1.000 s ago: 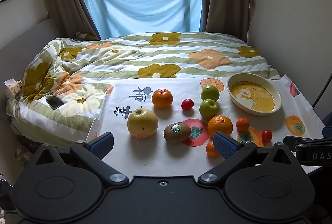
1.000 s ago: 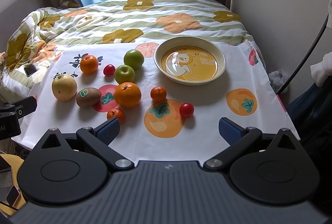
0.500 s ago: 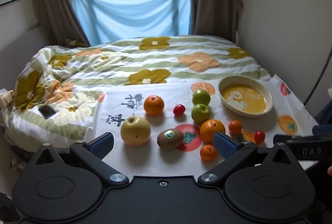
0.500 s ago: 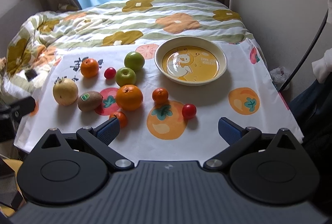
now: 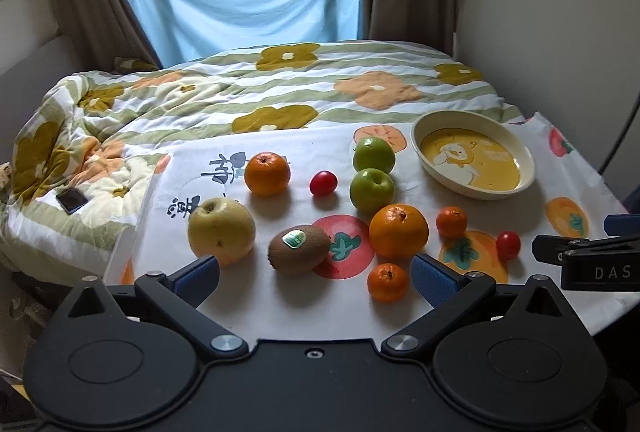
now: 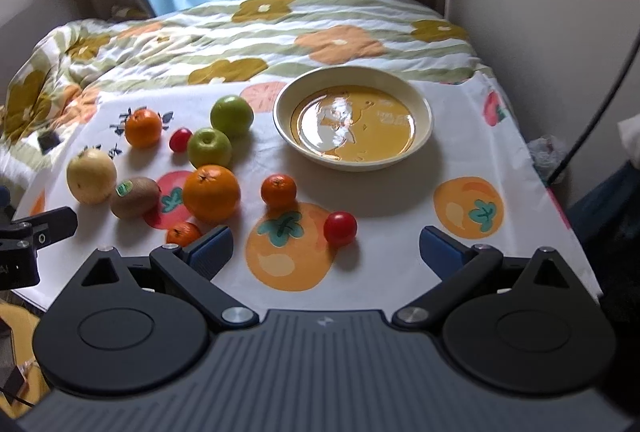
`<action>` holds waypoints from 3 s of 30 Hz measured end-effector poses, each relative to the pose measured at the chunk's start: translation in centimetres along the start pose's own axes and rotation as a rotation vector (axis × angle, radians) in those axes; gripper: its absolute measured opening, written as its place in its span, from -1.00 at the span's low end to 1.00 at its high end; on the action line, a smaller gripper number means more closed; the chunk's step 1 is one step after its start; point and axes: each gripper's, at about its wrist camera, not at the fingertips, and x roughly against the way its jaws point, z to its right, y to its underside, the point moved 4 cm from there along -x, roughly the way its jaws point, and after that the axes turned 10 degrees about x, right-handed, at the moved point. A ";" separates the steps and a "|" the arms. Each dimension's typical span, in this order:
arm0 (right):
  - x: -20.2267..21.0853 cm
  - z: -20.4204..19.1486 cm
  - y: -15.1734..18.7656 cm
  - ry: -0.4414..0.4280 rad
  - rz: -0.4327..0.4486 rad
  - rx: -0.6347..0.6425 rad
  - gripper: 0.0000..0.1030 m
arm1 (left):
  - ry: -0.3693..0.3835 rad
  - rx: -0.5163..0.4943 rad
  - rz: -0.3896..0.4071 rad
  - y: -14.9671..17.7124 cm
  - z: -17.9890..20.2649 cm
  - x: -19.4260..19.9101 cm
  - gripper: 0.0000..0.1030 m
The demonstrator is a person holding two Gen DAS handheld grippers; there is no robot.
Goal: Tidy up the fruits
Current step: 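Grasp a mandarin with the left tool while the right tool grasps a red tomato, then carry both fruits to the duck bowl and release them inside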
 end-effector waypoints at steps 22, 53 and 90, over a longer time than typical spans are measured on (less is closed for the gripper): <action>-9.6 3.9 3.3 -0.202 -0.049 0.156 0.84 | -0.105 0.024 -0.047 4.6 6.2 -10.1 0.35; -9.4 3.1 1.1 -0.250 -0.004 0.188 -0.10 | -0.111 0.001 -0.014 3.9 7.1 -7.6 -0.19; -7.8 15.4 -9.4 -0.067 0.053 -0.034 -0.10 | 0.159 -0.225 0.075 -12.5 17.7 -11.8 -0.19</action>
